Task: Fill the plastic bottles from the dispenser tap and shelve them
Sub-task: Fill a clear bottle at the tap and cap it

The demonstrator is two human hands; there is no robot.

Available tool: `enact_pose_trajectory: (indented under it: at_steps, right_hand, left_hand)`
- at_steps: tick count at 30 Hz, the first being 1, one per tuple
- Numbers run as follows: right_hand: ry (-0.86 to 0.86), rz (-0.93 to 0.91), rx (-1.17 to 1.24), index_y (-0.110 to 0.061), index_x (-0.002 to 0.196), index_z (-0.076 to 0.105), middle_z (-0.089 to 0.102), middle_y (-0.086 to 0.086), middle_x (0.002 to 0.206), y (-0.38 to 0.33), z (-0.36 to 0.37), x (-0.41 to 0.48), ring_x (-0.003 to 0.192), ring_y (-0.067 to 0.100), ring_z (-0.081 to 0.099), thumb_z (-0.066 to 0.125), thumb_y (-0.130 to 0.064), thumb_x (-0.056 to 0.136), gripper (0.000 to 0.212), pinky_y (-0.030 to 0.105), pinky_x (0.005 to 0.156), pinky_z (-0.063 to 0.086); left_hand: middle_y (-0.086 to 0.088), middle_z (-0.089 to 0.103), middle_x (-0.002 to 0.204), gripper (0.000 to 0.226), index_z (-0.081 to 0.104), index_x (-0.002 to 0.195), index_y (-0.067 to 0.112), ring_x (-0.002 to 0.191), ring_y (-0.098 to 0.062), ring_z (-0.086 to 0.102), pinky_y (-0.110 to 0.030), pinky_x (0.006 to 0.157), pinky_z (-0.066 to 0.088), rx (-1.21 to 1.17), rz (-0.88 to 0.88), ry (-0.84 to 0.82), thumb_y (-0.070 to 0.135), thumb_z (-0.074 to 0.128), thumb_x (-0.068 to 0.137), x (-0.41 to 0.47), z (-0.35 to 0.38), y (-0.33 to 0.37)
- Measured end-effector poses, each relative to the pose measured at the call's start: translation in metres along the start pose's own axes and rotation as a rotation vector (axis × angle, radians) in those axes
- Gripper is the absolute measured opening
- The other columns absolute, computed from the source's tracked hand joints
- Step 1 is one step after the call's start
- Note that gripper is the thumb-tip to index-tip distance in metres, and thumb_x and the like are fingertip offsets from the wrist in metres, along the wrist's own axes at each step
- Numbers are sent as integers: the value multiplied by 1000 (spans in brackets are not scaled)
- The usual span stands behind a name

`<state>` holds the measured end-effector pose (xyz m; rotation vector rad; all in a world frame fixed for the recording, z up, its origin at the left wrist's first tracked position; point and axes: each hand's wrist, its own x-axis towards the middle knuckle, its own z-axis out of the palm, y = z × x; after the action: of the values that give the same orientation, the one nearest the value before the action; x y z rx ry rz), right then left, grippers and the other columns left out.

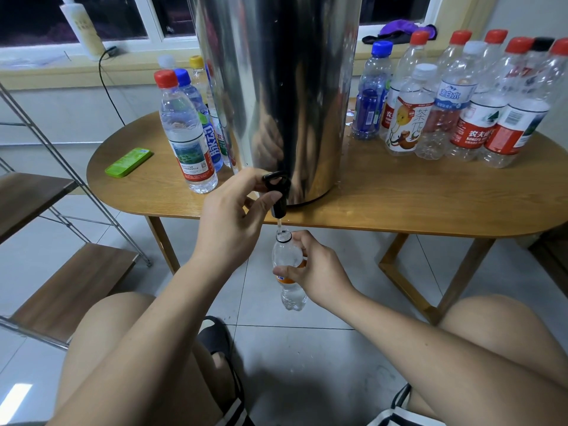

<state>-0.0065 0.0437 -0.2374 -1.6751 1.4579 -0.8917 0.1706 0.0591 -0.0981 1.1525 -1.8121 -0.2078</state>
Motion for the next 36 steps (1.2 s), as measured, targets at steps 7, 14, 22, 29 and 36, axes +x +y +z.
enact_pose_trajectory:
  at_steps: [7, 14, 22, 29, 36]
  right_hand:
    - [-8, -7, 0, -33, 137, 57, 72, -10, 127, 1, 1, 1, 119, 14, 66, 95, -47, 78, 71, 39, 102, 55]
    - [-8, -9, -7, -35, 136, 56, 72, -10, 127, 1, 1, 1, 120, 14, 66, 95, -48, 78, 71, 36, 101, 56]
    - [-4, -15, -18, -34, 138, 56, 71, -10, 130, 3, 2, 2, 123, 15, 64, 95, -49, 77, 74, 38, 104, 55]
    - [-2, -8, 0, -37, 136, 56, 72, -11, 128, 5, 2, 3, 122, 13, 65, 94, -51, 75, 73, 40, 105, 55]
    - [-10, -6, 17, -39, 135, 56, 72, -12, 126, 6, 3, 3, 120, 13, 66, 92, -56, 73, 74, 41, 104, 55]
  left_hand:
    - [5, 74, 105, 15, 72, 118, 17, 100, -3, 66, -30, 76, 54, 9, 0, 5, 14, 74, 104, 0, 0, 0]
    - [5, 74, 106, 14, 71, 118, 18, 101, -3, 65, -31, 76, 53, 18, 4, 2, 15, 73, 104, 0, -1, 0]
    - [5, 74, 106, 15, 72, 119, 17, 101, -2, 64, -30, 76, 53, 30, 6, 2, 16, 73, 104, 0, 0, 0]
    - [5, 74, 104, 14, 73, 118, 17, 99, -3, 67, -30, 77, 54, 19, 15, 7, 13, 73, 104, 0, 0, 0]
    - [6, 74, 103, 14, 73, 117, 16, 98, -5, 67, -30, 76, 54, 16, 16, 8, 12, 74, 104, 0, -1, 0]
